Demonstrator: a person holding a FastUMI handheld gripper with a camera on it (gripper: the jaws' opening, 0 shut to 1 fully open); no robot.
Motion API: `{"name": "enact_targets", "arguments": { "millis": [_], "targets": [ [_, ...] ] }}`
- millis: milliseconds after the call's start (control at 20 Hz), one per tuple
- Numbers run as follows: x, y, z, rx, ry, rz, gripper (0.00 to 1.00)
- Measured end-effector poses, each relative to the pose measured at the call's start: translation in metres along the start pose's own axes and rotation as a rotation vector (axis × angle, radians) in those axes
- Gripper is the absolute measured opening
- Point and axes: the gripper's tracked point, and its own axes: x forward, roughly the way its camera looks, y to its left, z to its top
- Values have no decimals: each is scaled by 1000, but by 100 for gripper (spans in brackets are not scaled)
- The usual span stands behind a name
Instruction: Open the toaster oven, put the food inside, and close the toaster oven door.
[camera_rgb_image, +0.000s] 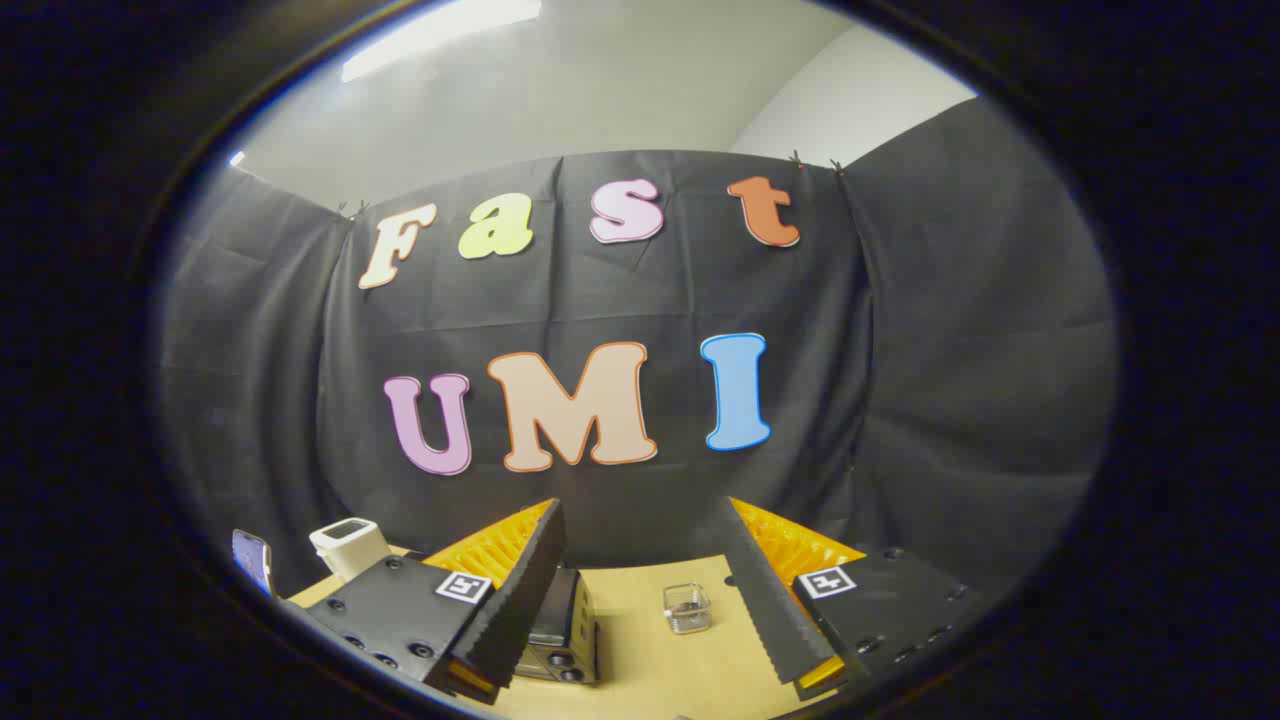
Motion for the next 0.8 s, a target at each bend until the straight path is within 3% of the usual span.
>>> {"name": "enact_targets", "arguments": {
  "millis": [800],
  "targets": [
    [-10,42,-16,18,0,12,95]
  ]
}}
